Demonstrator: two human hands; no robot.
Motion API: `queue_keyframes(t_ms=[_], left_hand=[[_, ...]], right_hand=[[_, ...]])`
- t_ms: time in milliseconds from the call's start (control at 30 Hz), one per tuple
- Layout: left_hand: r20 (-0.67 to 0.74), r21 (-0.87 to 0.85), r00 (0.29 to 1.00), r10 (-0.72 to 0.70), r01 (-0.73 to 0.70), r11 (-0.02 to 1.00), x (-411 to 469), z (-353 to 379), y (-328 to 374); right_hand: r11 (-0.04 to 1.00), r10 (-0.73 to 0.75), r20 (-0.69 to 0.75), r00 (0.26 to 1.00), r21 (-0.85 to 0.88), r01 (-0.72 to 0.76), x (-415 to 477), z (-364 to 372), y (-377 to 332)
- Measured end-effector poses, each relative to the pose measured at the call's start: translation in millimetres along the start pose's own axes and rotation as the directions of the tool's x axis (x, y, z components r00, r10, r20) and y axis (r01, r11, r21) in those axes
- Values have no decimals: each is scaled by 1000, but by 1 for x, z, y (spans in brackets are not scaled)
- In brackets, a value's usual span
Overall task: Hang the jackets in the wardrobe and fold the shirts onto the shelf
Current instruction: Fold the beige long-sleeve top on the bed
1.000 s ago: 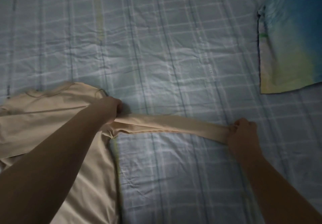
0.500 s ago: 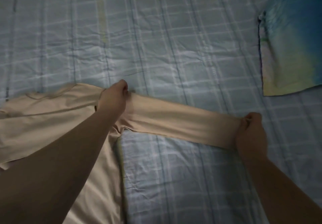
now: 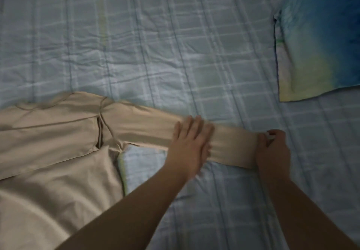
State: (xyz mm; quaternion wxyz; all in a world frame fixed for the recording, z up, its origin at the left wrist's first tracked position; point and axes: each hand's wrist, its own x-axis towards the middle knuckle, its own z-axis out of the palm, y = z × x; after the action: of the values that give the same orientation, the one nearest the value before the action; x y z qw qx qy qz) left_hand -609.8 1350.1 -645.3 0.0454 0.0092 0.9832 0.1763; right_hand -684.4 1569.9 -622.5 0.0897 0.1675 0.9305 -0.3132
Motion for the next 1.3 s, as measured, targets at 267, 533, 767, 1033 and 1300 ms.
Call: queue_keyframes(t_ms=[267, 533, 767, 1033, 1300], left_hand=[[98, 115, 991, -96, 84, 990, 8, 62, 49], [221, -854, 921, -322, 342, 391, -11, -32, 92], [597, -800, 693, -405, 474, -368, -14, -53, 43], [232, -878, 676, -700, 455, 149, -48, -89, -67], [104, -855, 677, -729, 435, 283, -115, -158, -238]], right_hand=[[999, 37, 61, 997, -39, -34, 13, -9, 31], [816, -18, 296, 955, 557, -157, -27, -26, -30], [782, -266, 507, 820, 611, -124, -74, 2, -63], [589, -759, 267, 593, -104, 801, -123, 91, -95], [506, -704, 428, 567, -257, 823, -207, 208, -215]])
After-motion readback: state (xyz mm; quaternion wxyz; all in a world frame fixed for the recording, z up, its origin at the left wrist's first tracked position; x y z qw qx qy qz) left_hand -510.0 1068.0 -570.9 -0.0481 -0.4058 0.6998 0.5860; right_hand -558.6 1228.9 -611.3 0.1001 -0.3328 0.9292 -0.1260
